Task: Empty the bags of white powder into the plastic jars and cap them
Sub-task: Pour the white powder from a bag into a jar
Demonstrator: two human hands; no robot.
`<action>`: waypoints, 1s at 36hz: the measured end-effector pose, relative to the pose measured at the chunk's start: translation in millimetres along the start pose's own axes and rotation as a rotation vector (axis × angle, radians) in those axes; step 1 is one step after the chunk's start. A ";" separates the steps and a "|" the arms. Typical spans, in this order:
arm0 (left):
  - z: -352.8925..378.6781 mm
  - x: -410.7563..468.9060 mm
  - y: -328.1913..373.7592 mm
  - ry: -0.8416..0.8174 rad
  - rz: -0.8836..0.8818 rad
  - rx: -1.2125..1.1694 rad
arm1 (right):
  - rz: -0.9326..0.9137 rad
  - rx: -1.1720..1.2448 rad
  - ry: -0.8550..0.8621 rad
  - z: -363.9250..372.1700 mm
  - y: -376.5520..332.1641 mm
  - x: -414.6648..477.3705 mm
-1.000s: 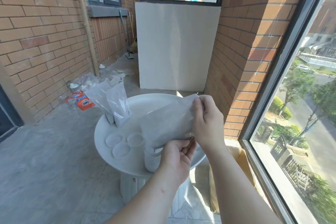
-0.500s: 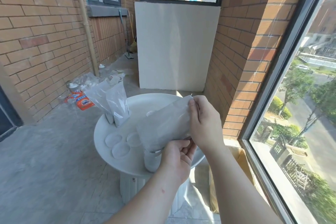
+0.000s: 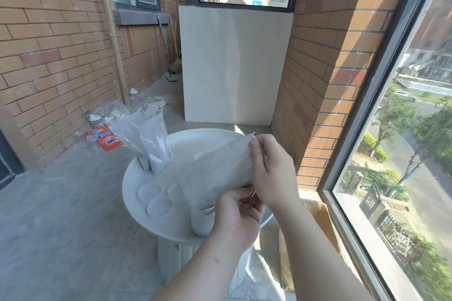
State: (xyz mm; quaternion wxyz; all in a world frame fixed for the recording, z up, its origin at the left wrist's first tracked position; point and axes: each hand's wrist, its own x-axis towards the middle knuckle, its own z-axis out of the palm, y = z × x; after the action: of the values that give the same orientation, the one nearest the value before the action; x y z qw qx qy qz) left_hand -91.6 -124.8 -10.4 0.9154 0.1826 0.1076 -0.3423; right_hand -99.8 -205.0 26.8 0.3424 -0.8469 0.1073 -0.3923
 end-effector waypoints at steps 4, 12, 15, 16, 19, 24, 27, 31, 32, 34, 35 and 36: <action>-1.0 2.7 -0.8 -0.016 -0.004 0.011 | 0.012 0.040 -0.022 -3.9 1.1 -0.6; -0.1 6.6 0.8 -0.047 0.002 0.034 | -0.020 0.044 -0.053 -13.3 19.1 1.2; -0.4 6.3 0.4 -0.042 -0.007 0.035 | -0.044 0.039 -0.063 -13.9 22.6 0.2; -0.3 5.8 0.1 -0.041 -0.010 0.034 | -0.052 0.035 -0.065 -13.5 23.3 0.0; 0.1 4.9 -0.7 -0.036 -0.016 0.038 | -0.085 0.022 -0.046 -12.2 24.3 0.3; 1.7 3.1 -1.2 -0.032 -0.012 0.041 | -0.118 0.024 -0.009 -11.6 20.3 1.8; 1.0 3.7 -0.9 -0.025 -0.008 0.040 | -0.085 0.043 -0.024 -11.7 17.6 2.6; 0.0 4.3 0.3 -0.003 0.003 0.049 | -0.072 0.033 -0.022 -10.6 16.1 4.2; 0.0 4.4 0.4 0.004 0.005 0.051 | -0.072 0.032 -0.025 -10.4 15.9 4.4; 0.0 4.3 0.5 0.016 0.004 0.053 | -0.078 0.022 -0.019 -9.9 15.2 4.5; 0.3 4.8 0.7 0.020 0.003 0.053 | -0.078 0.021 -0.014 -9.5 14.8 4.9; 0.0 5.2 0.6 0.027 0.002 0.051 | -0.074 0.022 -0.017 -9.1 14.4 5.1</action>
State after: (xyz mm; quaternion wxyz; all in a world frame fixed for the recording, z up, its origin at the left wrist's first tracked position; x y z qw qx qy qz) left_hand -87.3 -127.5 -11.9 0.9091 0.2108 0.1111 -0.3416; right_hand -101.9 -222.5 24.4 0.3379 -0.8499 0.0683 -0.3985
